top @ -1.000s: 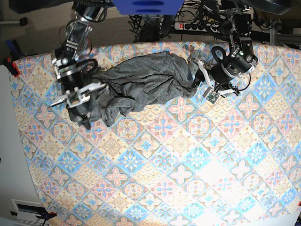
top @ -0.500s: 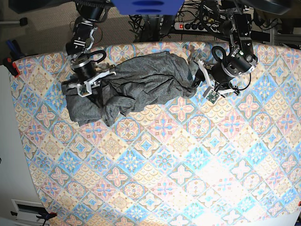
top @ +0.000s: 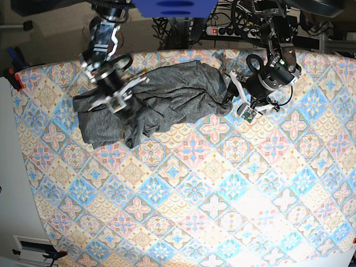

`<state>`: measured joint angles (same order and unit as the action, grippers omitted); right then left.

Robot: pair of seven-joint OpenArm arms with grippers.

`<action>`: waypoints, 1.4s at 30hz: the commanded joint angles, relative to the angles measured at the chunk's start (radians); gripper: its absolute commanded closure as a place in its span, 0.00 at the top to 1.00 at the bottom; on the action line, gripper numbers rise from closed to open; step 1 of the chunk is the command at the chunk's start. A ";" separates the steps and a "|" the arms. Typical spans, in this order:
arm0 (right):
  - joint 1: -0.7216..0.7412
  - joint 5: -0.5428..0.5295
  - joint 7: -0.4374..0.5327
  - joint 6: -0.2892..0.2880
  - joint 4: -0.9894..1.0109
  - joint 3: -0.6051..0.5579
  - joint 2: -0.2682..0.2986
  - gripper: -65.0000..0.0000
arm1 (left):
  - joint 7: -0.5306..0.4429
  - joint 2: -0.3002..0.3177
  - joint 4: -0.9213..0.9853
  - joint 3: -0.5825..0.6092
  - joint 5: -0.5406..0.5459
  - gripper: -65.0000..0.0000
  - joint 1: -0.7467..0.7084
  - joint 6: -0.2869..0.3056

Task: Layout the t-shirt on the table in an organized manner, then fold the t-shirt properly
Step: 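Release the shirt end with the left gripper and lift it away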

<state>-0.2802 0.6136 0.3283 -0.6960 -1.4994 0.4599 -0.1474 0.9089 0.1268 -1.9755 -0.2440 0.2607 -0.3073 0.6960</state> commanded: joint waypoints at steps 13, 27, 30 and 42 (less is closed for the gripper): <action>-0.096 -0.027 0.030 -0.002 -0.102 -0.099 -0.002 0.00 | -0.017 -0.002 -0.021 0.056 0.030 0.43 -0.036 0.002; -0.090 -0.174 0.027 -0.002 -0.315 0.043 -0.004 0.23 | 0.045 -0.051 0.015 0.193 0.523 0.61 -0.043 0.002; -0.089 -0.174 0.027 -0.002 -0.313 0.081 -0.004 0.22 | 0.141 -0.025 0.041 0.090 0.697 0.79 -0.051 0.002; -0.089 -0.097 0.027 -0.002 -0.257 0.101 -0.002 0.40 | 0.261 0.136 0.150 -0.150 0.797 0.74 -0.097 0.002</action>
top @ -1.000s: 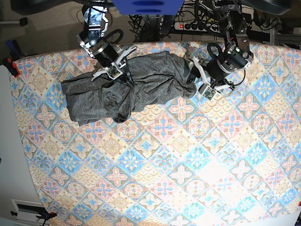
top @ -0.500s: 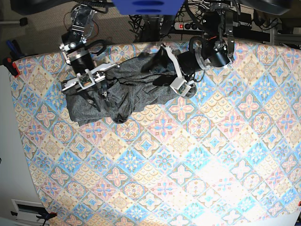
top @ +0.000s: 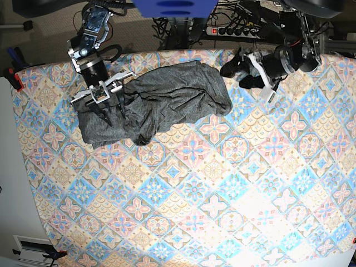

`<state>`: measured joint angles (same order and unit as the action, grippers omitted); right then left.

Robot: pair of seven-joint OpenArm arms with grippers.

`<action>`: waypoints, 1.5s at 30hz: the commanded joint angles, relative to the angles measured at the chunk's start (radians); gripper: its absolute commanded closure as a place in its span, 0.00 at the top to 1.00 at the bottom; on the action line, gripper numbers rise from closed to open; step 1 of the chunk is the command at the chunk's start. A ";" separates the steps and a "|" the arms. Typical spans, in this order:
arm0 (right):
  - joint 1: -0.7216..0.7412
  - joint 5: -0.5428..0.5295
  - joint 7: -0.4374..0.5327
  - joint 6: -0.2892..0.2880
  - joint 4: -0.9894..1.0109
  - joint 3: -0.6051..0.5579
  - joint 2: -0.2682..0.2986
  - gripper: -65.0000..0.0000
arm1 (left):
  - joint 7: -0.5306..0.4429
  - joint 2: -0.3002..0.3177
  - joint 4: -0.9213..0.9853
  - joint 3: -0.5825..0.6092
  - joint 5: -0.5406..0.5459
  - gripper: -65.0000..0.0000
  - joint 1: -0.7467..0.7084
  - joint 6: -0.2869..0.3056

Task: Layout the t-shirt on the table in an organized manner, then fold the t-shirt properly
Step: 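Release the shirt end with the left gripper and lift it away, then regrasp the shirt end with the left gripper and lift it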

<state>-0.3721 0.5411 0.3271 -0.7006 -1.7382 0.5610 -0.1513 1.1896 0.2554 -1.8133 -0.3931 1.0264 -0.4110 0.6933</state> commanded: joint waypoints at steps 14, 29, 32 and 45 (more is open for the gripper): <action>0.003 -0.025 0.028 0.002 -0.018 0.050 0.003 0.67 | -0.067 -0.021 0.424 0.273 -0.050 0.94 0.215 0.005; 0.003 -0.025 0.028 0.002 -0.018 0.057 0.003 0.67 | -0.095 -0.160 0.484 0.472 -0.097 0.94 0.304 0.005; 0.003 -0.025 0.028 0.002 -0.018 0.057 0.003 0.67 | -0.095 -0.160 0.484 0.507 -0.097 0.94 0.307 0.005; 0.003 -0.025 0.028 0.002 -0.018 0.057 0.003 0.67 | -0.201 -0.160 0.820 0.523 -0.111 0.30 0.455 0.005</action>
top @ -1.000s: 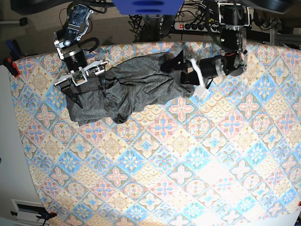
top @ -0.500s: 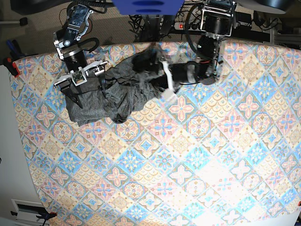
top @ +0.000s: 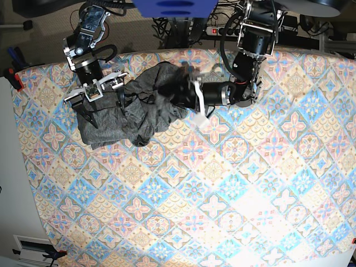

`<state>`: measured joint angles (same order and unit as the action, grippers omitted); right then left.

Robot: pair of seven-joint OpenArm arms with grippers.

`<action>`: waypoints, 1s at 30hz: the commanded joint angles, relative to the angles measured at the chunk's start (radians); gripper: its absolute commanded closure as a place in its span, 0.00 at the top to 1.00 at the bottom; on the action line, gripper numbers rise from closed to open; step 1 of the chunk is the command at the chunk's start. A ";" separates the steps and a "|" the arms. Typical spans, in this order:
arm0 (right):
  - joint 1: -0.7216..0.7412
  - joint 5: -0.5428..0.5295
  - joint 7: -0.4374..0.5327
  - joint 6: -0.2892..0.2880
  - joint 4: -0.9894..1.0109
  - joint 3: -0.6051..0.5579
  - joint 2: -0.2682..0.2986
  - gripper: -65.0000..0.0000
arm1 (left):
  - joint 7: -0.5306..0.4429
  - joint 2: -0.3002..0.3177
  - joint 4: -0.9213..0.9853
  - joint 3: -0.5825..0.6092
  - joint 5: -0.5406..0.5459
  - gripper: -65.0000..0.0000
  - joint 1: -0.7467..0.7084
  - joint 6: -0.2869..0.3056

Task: Layout the t-shirt on the table in an organized manner, then fold the t-shirt properly
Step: 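Regrasp the shirt end with the left gripper and lift it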

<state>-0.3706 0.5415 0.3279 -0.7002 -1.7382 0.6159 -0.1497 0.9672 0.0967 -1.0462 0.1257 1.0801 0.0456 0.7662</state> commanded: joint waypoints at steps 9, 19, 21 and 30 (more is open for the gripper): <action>0.135 -0.019 0.027 0.002 0.086 0.008 0.003 0.67 | 0.000 -0.001 0.485 -0.005 -0.159 0.00 0.279 -0.068; 0.037 -0.022 0.026 0.002 -0.055 0.032 -0.006 0.67 | 0.132 0.028 0.363 -0.005 -0.157 0.00 0.185 -0.068; 0.032 -0.102 0.007 0.002 -0.036 0.037 -0.004 0.67 | 0.124 0.034 0.275 -0.005 -0.157 0.00 0.145 -0.068; 0.138 -0.110 -0.056 0.002 0.011 0.143 -0.004 0.67 | 0.184 0.051 -0.015 0.002 -0.160 0.00 0.043 -0.068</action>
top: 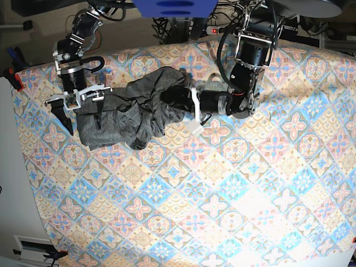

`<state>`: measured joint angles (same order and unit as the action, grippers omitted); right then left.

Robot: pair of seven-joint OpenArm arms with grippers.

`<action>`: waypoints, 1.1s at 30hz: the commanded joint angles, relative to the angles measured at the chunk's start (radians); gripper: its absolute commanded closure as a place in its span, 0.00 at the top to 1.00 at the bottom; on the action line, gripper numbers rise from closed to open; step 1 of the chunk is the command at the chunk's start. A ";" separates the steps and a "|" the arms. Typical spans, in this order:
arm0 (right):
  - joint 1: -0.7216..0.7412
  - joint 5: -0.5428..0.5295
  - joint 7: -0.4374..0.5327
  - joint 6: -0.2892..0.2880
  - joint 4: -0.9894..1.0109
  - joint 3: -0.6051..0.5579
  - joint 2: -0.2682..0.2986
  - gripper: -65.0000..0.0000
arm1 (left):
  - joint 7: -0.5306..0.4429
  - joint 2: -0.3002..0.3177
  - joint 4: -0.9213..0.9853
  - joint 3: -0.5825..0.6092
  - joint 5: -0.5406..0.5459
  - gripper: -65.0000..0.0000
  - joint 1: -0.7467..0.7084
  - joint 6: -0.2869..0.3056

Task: Layout the t-shirt on the table in an organized manner, then fold the t-shirt properly
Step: 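Regrasp the shirt end with the left gripper and lift it, then swing the held shirt end with the left gripper toward the right gripper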

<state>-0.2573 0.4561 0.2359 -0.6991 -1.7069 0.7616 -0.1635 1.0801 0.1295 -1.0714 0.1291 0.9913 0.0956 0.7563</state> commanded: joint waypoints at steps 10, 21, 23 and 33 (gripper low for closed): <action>0.025 -0.024 0.035 0.001 0.017 0.000 0.009 0.67 | 0.288 0.040 -0.421 -0.171 -0.068 0.00 -0.148 -0.058; 0.011 -0.024 0.035 0.001 0.012 0.002 0.009 0.67 | 0.316 -0.012 -0.565 -0.417 -0.076 0.00 -0.024 -0.058; 0.011 -0.029 0.033 0.001 0.012 0.002 0.009 0.67 | 0.316 -0.004 -0.528 -0.438 -0.085 0.00 0.017 -0.058; 0.022 -0.029 0.033 0.001 0.014 0.032 0.009 0.67 | 0.316 0.098 -0.303 -0.448 -0.391 0.00 0.226 -0.058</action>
<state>-0.2436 0.4492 0.2378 -0.7021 -1.6737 0.7937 -0.1612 1.4044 0.2146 -1.3590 -0.3153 0.5945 0.2955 0.6964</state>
